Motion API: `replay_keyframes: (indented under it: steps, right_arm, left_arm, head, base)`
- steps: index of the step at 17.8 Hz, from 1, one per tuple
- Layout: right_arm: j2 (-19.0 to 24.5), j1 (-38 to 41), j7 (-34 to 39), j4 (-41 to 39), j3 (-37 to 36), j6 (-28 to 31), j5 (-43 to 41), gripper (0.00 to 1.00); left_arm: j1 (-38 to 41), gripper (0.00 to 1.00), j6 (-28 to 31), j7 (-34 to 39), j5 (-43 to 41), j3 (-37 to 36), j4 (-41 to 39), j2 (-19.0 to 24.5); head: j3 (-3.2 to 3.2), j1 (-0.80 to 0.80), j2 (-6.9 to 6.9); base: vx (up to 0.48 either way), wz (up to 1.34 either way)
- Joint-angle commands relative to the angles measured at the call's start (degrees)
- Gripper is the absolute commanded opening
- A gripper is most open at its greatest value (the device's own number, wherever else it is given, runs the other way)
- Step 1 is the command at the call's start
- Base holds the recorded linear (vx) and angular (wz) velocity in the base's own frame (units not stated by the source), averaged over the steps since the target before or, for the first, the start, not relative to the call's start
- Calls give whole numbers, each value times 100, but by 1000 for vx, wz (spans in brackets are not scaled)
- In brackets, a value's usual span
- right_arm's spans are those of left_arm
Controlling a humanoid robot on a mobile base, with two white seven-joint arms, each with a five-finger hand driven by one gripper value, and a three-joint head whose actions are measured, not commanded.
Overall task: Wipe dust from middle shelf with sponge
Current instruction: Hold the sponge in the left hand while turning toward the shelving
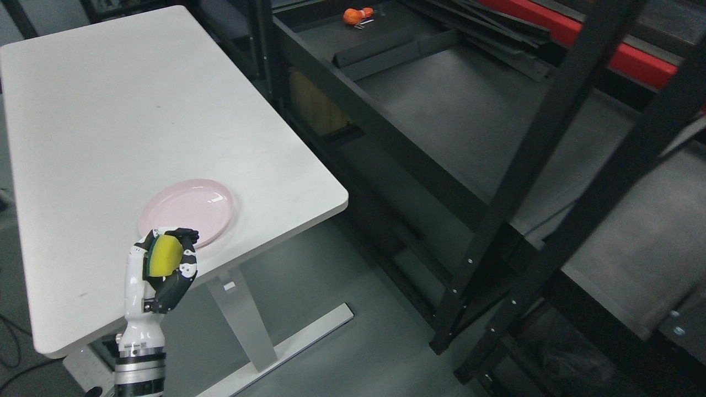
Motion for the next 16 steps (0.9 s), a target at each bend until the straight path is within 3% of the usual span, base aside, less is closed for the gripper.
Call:
replay_keyframes:
  steps: [1,9,11,14,16]
  right_arm:
    - [-100,-1,4,-100,-1,3,0,100]
    - [-100,-1,4,-100,-1,3,0,100]
    - [-100,-1,4,-100,-1,3,0,100]
    - [-100,-1,4,-100,-1,3,0,100]
    - [-100,-1,4,-100,-1,3,0,100]
  left_arm:
    - [253,0,-3,69,0,-83,-314,62]
    - [122,0,-47,43,-9,-583,-622,62]
    - [-53,0,-326,-219,-96,-768,-631,62]
    - [-622,0,-958,-905,-1164,-1137,-605,62]
    - [-1718,0,-1346,-1221,-2253,-1409,-561,62]
  head:
    - [0,0,0]
    - [0,0,0]
    - [0,0,0]
    - [0,0,-1]
    - [0,0,-1]
  base:
    - [-198,-775]
    - [-250,-846]
    - [-257,-938]
    - [-207,-1061]
    - [-193,-1052]
